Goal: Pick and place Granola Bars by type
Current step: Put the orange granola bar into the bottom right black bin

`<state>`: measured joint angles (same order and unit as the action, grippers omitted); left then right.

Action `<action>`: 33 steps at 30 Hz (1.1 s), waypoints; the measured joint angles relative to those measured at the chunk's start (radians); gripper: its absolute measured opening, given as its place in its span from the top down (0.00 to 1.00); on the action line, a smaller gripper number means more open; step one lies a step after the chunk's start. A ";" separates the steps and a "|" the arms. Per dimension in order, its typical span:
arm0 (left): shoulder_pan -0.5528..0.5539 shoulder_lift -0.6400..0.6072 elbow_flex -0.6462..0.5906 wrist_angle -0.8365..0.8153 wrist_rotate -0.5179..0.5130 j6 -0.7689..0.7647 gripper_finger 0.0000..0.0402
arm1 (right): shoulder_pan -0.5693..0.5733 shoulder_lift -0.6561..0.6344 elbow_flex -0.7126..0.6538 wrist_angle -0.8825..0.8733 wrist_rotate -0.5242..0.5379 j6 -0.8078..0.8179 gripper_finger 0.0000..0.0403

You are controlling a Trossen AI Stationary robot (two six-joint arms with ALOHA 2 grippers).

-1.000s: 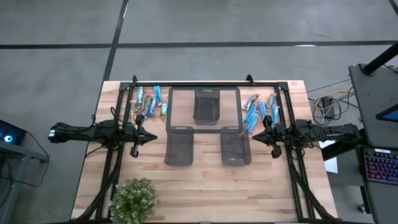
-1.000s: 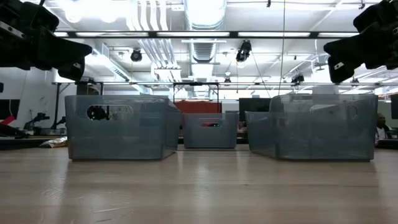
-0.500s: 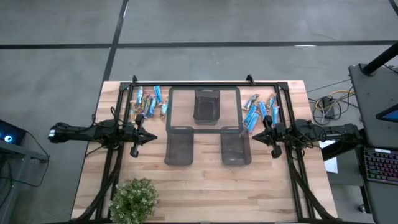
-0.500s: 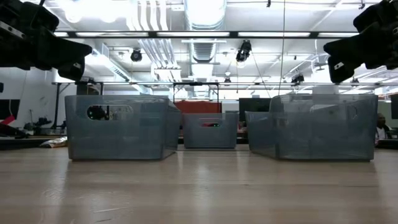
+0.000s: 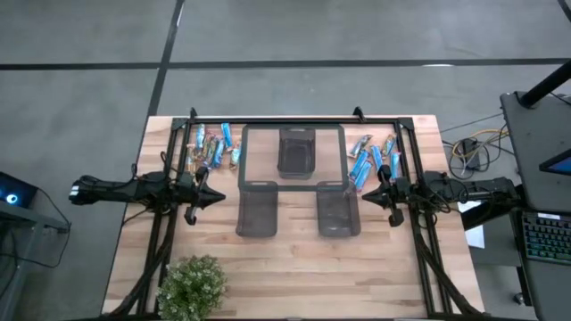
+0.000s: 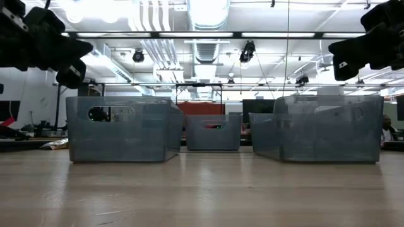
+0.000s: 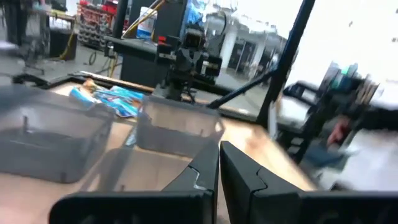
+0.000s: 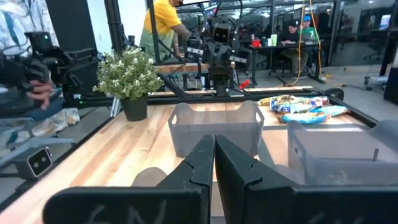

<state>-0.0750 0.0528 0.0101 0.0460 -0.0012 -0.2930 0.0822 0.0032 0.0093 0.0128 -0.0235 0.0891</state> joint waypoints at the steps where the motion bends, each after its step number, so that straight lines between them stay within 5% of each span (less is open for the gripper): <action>1: 0.000 0.000 0.000 0.009 0.000 -0.027 1.00 | 0.000 0.000 0.000 0.000 0.000 -0.008 0.98; 8: 0.000 0.000 -0.001 0.056 0.000 -0.132 1.00 | 0.000 0.000 0.000 0.052 0.006 0.032 0.98; 18: 0.001 0.000 0.003 0.239 -0.036 -0.132 1.00 | 0.000 0.000 0.000 0.180 0.155 0.257 0.98; 33: 0.001 0.037 0.206 0.061 -0.091 -0.097 1.00 | 0.000 0.001 0.000 0.379 0.160 0.363 0.98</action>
<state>-0.0742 0.0902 0.2161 0.1066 -0.0923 -0.3897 0.0822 0.0044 0.0093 0.3915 0.1369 0.4520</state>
